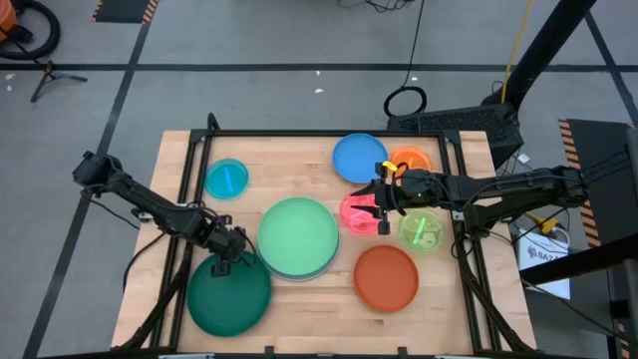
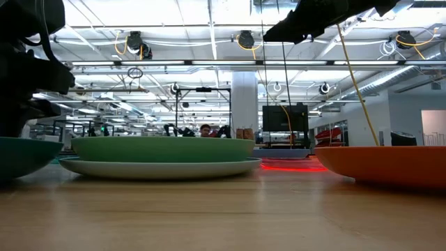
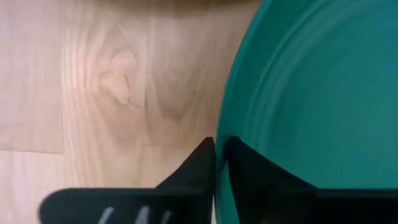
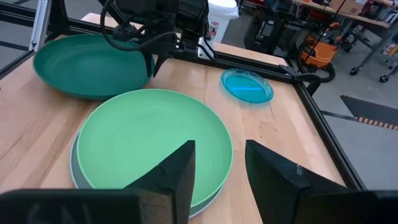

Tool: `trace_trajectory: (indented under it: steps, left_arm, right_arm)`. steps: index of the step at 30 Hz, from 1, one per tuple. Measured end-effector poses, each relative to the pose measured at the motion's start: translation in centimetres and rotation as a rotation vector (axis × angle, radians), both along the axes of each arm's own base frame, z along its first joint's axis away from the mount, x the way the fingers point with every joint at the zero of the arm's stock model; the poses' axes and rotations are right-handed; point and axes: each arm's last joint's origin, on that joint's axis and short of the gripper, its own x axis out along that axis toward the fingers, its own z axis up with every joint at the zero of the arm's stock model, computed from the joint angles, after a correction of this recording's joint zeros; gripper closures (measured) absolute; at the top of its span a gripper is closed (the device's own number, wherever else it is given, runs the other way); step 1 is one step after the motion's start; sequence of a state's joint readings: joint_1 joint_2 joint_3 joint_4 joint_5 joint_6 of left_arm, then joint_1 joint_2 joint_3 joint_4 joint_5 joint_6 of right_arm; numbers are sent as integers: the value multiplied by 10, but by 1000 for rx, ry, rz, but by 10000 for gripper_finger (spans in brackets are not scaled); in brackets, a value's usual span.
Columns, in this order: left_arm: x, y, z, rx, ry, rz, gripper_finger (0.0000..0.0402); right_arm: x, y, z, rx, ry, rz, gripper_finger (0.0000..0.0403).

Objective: Stack plastic plates
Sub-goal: Stack the dark green plate on top of the green plate

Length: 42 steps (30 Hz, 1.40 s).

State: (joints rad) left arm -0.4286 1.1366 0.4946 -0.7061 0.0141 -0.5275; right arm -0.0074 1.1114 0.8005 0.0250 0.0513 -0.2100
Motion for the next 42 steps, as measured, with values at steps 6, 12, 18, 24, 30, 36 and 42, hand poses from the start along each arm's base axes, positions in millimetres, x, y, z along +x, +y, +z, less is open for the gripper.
trace_trajectory:
  steps: [6, 12, 18, 24, 30, 36, 42]
  left_arm:
    - [1, -2, 3, -59, 17, -27, 389]
    - [5, -10, 18, -74, -7, -66, 389]
    - [11, -22, 43, -93, -46, -114, 391]
    - [24, -27, 72, -88, -169, -86, 391]
    - [35, -25, 93, -102, -251, -42, 391]
    - [47, -10, 107, -110, -298, 54, 391]
    - [58, 23, 107, -108, -307, 273, 391]
  right_arm:
    - [0, 0, 0, 5, 0, -2, 271]
    - [0, 0, 0, 7, 0, -3, 271]
    - [0, 0, 0, 11, -1, -4, 271]
    - [0, 0, 0, 13, -1, -5, 271]
    - [0, 0, 0, 14, -1, -5, 271]
    - [0, 0, 0, 14, -1, -6, 271]
    - [-1, 0, -2, 14, 25, -6, 271]
